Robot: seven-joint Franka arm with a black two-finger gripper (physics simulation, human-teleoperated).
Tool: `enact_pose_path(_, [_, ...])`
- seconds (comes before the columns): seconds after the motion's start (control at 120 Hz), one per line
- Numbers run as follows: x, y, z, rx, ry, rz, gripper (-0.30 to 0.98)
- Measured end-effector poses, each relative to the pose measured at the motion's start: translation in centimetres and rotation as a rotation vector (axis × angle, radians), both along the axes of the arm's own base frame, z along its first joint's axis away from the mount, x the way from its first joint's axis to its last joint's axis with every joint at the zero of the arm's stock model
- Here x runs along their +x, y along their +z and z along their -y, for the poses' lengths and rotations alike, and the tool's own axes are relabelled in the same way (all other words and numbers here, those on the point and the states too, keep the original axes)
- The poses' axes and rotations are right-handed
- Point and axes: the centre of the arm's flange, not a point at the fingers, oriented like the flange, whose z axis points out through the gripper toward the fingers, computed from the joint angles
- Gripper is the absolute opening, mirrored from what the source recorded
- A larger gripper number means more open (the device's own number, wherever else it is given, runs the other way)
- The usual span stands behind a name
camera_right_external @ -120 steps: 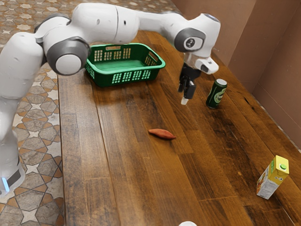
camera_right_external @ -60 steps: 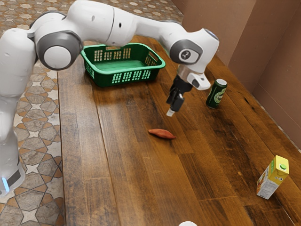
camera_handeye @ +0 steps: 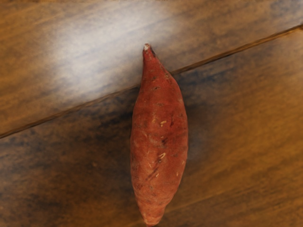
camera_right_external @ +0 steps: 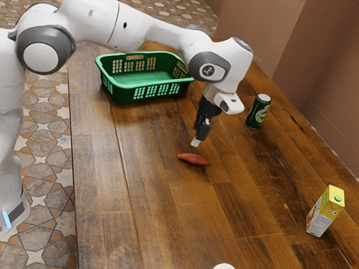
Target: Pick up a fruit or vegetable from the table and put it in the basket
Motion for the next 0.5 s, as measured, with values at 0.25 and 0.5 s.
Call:
enact_pose_path(0.25, [-1.7, -1.9, 1.6, -0.012, -0.021, 0.067, 0.66])
enact_pose_path(0.5, [-2.1, -3.8, 1.1, -0.019, 0.004, 0.153, 0.66])
